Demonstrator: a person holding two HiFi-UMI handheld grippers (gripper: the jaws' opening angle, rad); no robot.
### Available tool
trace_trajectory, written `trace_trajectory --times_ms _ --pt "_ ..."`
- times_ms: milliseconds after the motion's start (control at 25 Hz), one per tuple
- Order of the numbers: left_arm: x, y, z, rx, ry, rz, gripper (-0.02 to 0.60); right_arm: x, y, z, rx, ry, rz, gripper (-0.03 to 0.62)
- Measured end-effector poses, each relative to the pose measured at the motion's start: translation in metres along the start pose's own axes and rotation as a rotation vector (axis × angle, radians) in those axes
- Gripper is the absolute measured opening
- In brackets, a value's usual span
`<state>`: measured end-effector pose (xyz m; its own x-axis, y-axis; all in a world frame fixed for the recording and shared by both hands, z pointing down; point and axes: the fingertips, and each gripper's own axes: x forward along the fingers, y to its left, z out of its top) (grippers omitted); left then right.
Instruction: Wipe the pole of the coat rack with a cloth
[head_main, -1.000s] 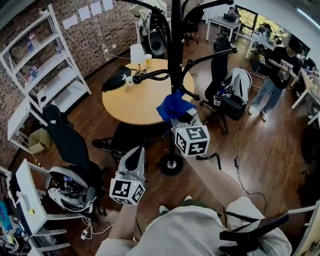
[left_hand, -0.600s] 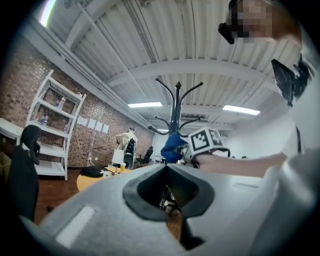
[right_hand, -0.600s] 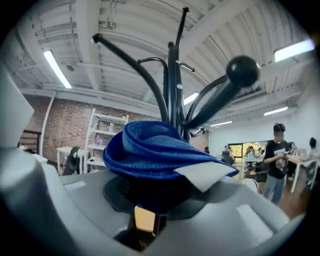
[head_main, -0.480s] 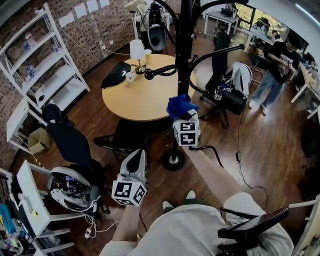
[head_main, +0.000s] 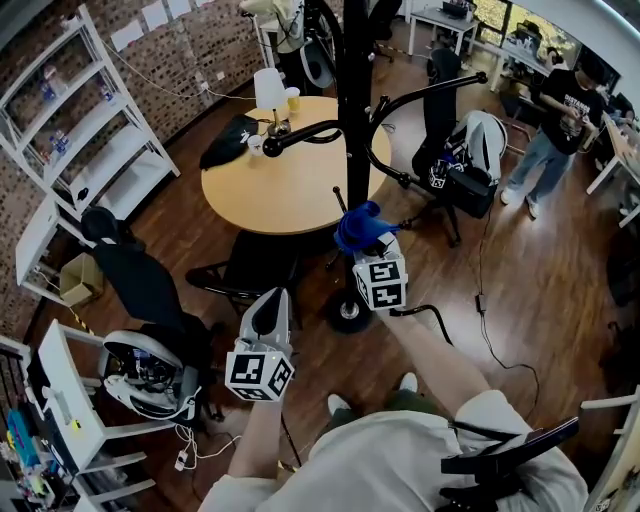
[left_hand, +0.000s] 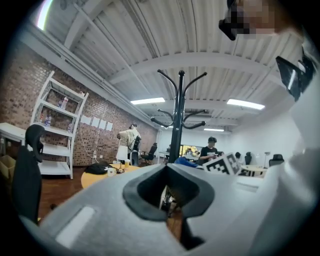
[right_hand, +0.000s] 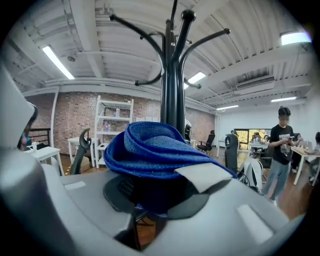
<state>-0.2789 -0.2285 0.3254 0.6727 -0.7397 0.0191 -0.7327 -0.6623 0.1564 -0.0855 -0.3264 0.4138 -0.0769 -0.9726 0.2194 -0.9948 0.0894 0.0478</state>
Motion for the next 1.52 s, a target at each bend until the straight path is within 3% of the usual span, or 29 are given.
trace_trajectory --times_ms 160,360,640,840,1000,1120,1240,1320,1520 --pt "0.013 -0.023 0.012 0.041 -0.033 0.052 0.0 -0.05 -0.013 0.056 -0.009 -0.123 0.141 0.1" --pt "0.043 -0.071 0.008 0.062 -0.052 0.161 0.002 -0.089 -0.055 0.08 -0.023 -0.184 0.329 0.101" --pt "0.093 -0.133 -0.024 -0.014 -0.078 0.368 0.002 -0.099 -0.12 0.074 -0.081 -0.169 0.575 0.101" --pt "0.108 -0.141 -0.031 0.014 -0.064 0.415 0.0 -0.088 -0.119 0.051 -0.097 -0.163 0.69 0.101" --pt "0.118 -0.109 -0.105 0.055 -0.064 0.418 0.0 -0.083 -0.122 0.011 -0.122 -0.261 0.736 0.1" --pt "0.124 -0.076 -0.185 0.119 -0.033 0.459 0.002 -0.08 -0.105 -0.063 -0.112 -0.3 0.784 0.1" --pt "0.129 -0.037 -0.262 0.122 -0.041 0.489 0.002 -0.039 -0.08 -0.146 -0.061 -0.235 0.832 0.1" --pt "0.135 -0.019 -0.298 0.131 -0.072 0.491 0.002 -0.001 -0.073 -0.183 -0.033 -0.253 0.865 0.1" --pt "0.139 0.01 -0.366 0.197 -0.135 0.486 0.002 0.046 -0.063 -0.243 -0.112 -0.357 0.911 0.1"
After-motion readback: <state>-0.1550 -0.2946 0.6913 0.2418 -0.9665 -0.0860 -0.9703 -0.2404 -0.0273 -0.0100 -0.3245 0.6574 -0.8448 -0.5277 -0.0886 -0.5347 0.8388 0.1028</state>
